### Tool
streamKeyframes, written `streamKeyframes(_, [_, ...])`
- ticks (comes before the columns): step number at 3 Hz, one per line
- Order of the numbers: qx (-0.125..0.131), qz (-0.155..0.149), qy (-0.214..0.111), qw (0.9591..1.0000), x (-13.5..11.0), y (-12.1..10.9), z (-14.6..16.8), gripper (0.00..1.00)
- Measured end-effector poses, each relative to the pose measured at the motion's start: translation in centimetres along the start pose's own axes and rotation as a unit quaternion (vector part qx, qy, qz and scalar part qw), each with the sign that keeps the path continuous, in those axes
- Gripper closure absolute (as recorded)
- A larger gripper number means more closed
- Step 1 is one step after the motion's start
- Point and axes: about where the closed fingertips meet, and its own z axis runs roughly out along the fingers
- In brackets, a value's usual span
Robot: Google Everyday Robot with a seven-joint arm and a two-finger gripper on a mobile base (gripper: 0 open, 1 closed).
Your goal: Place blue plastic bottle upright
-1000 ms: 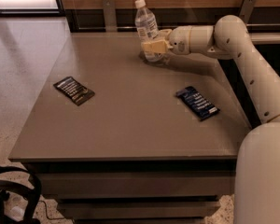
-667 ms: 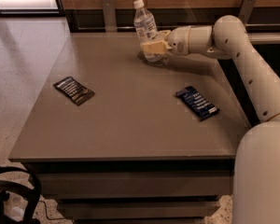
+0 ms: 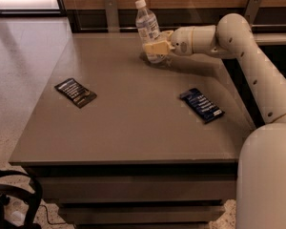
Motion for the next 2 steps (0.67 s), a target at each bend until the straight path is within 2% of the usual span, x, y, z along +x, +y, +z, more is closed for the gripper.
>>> streamKeyframes(1, [-0.009,0.013,0.012,0.9998,0.17,0.44,0.44,1.00])
streamKeyframes(2, [-0.009,0.013,0.012,0.9998,0.14,0.44,0.44,1.00])
